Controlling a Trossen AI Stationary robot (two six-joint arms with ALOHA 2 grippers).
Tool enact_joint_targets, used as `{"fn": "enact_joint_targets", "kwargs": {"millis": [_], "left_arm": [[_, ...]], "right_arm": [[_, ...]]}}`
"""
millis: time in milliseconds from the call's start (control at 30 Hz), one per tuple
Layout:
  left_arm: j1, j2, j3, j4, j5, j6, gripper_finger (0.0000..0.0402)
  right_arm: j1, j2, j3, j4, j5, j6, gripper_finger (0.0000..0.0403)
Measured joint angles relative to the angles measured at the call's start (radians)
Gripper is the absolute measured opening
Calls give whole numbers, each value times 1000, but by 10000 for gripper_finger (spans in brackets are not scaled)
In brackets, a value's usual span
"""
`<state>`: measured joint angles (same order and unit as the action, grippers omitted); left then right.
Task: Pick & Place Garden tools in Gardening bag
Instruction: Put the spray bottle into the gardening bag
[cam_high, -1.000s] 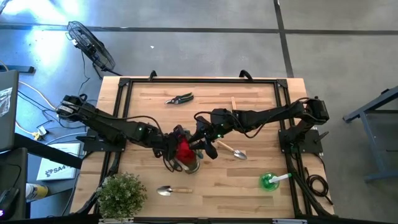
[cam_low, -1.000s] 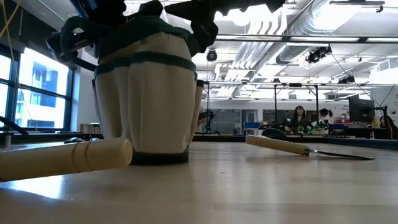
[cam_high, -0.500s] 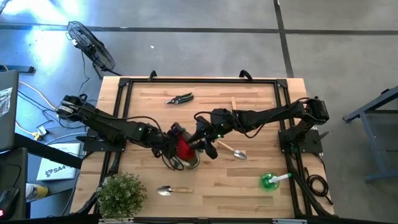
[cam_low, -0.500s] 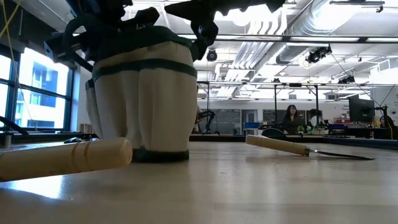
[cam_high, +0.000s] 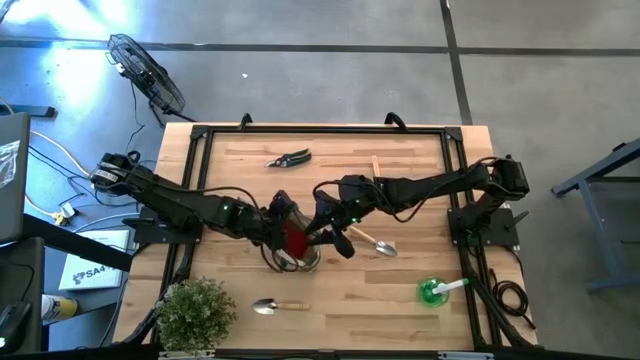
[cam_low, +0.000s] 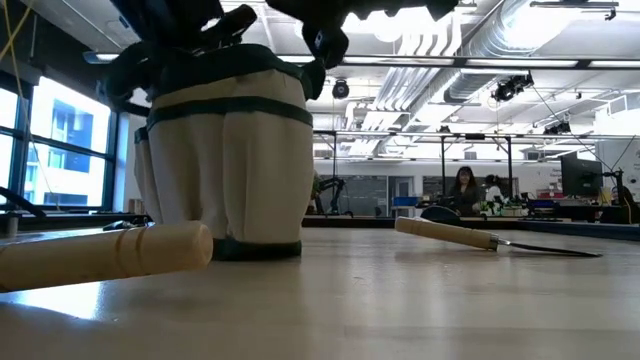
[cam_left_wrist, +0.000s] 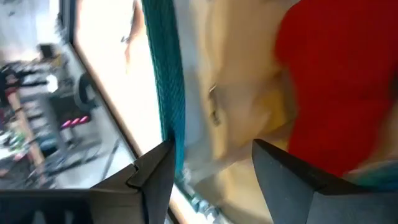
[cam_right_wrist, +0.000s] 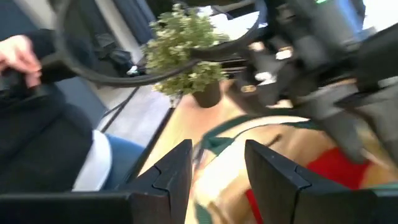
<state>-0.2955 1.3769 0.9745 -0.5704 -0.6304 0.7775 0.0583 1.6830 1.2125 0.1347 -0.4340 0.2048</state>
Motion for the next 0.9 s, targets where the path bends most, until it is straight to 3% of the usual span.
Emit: {"fn": "enact_joint_targets", "kwargs": {"millis": [167,300,433,567,800,900], "left_arm": [[-11,0,0,6,-120,11,203],[-34,0,14,14,-308,45,203],[-41,0,16,56,-498,72,203],[-38,0,16,37,-577,34,203],[-39,0,16,-17,-588,-23,203],[-39,0,16,-63,-520,-113,203]], "right_arm": [[1,-38,0,7,-192,-38,138],[4,-118,0,-49,-276,-101,138],[14,-212,0,-189,-230,-130,138],[16,-295,0,-409,-152,-42,138],[12,-385,0,-752,30,301,138],[12,-399,0,-881,67,442,138]]}}
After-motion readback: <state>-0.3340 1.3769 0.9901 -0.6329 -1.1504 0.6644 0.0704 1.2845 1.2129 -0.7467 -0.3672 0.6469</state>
